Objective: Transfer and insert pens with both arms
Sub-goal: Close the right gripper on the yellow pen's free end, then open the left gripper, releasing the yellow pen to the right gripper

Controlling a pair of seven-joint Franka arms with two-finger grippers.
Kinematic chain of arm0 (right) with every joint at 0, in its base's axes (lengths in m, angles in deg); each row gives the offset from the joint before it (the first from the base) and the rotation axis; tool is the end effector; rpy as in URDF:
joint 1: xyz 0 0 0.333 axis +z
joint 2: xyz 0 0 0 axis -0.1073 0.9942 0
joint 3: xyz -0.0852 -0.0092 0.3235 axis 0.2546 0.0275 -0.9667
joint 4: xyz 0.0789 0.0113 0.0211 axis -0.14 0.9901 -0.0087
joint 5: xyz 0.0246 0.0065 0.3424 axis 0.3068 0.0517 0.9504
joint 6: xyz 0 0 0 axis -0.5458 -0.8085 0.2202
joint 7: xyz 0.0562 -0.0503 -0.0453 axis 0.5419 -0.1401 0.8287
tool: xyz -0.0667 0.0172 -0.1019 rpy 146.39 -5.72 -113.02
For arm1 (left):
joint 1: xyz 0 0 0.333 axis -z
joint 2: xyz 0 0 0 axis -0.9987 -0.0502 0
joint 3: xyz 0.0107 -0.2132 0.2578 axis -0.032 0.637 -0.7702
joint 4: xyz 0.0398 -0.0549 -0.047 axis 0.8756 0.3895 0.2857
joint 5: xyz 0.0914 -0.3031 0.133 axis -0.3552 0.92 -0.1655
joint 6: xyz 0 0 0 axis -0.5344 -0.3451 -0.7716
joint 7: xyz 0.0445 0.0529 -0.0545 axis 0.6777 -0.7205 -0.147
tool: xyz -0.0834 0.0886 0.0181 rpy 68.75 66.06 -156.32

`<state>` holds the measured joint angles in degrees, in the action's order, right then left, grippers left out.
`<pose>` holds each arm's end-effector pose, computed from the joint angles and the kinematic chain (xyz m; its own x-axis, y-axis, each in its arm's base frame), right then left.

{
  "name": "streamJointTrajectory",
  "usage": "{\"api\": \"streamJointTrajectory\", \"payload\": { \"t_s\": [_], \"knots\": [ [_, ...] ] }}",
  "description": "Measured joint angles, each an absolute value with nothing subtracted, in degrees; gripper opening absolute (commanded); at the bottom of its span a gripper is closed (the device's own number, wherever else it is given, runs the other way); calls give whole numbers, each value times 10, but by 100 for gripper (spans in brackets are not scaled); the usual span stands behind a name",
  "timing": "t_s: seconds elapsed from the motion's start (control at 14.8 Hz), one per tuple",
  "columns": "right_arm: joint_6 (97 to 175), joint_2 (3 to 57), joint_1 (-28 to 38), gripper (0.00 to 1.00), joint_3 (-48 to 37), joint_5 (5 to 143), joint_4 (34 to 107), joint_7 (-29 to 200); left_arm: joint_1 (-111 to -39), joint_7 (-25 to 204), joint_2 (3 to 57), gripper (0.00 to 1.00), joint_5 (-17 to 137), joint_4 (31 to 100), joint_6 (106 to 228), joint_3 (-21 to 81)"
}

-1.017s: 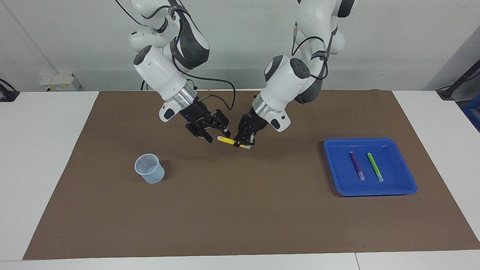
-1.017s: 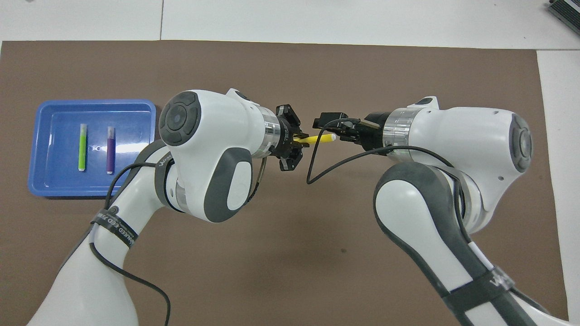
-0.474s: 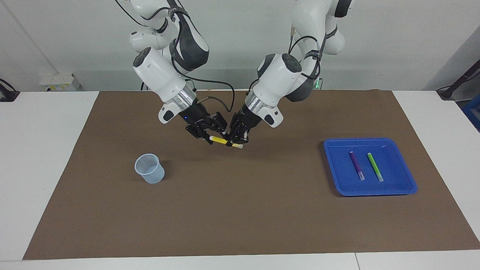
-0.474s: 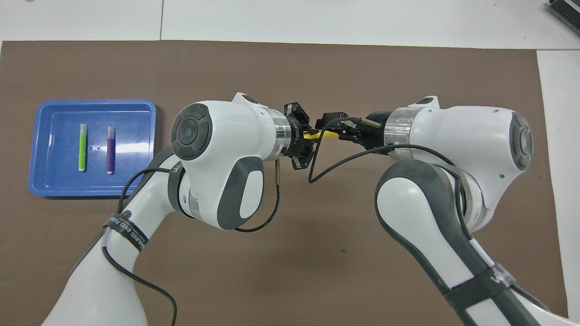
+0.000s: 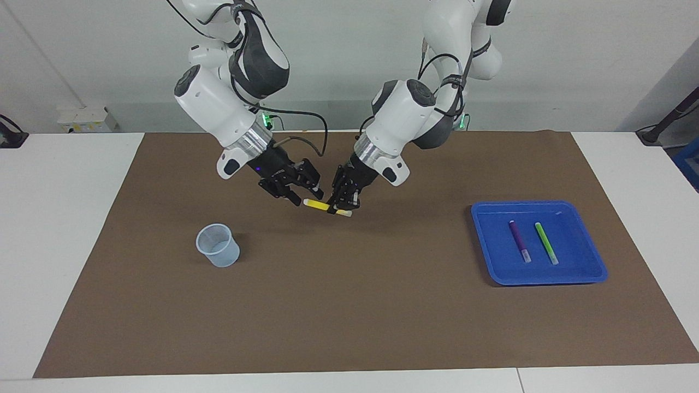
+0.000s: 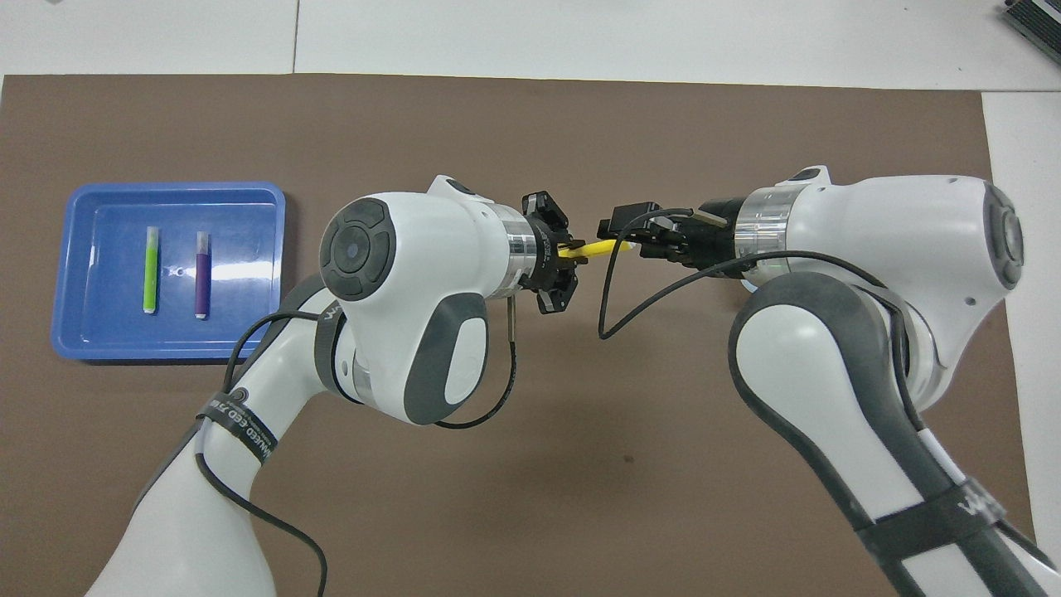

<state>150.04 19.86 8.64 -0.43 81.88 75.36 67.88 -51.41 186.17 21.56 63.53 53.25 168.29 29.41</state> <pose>0.5429 0.1894 0.5198 0.9630 -0.2571 0.0807 -0.1606 -0.7881 -0.5942 0.5088 -0.4073 0.4878 0.0038 0.8392 -0.5438 0.9877 0.0820 0.1334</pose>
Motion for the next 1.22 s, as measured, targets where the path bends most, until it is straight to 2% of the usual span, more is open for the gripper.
{"api": "streamJointTrajectory", "payload": {
  "t_s": [0.47, 0.75, 1.22],
  "knots": [
    [1418, 199, 28, 73, -4, 819, 744, 800, -512, 1862, 216, 0, 635, 533, 1697, 295],
    [1415, 208, 25, 73, -6, 819, 733, 811, -512, 1863, 216, 0, 635, 534, 1702, 295],
    [1416, 261, 27, 73, -7, 832, 671, 821, -505, 1865, 216, 0, 635, 534, 1712, 295]
  ]
}}
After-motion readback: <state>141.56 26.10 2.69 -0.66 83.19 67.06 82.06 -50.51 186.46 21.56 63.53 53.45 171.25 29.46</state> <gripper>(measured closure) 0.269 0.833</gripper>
